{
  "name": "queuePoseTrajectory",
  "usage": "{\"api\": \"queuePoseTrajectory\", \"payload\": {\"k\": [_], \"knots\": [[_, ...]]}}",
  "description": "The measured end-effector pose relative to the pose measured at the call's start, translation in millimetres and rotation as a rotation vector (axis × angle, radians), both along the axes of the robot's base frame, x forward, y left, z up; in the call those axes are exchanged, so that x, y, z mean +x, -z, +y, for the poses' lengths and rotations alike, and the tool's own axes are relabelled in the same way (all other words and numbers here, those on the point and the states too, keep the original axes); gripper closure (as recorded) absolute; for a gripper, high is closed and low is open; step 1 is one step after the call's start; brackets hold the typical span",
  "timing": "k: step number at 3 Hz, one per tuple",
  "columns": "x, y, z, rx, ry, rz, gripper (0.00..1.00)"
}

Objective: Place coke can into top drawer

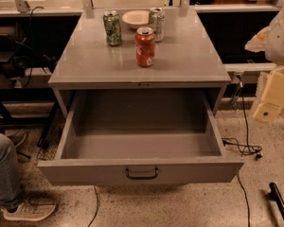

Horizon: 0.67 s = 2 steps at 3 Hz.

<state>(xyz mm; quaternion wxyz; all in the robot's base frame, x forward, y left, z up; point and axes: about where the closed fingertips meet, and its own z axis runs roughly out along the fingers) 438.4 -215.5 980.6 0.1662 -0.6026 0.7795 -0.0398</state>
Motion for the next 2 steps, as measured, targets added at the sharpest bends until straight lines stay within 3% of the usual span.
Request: {"api": "queuePoseTrajectory", "payload": {"k": [1, 2], "knots": [[4, 1, 3, 0.019, 0.005, -0.004, 0.00], [38, 6, 23, 0.157, 0.043, -0.032, 0.00]]}}
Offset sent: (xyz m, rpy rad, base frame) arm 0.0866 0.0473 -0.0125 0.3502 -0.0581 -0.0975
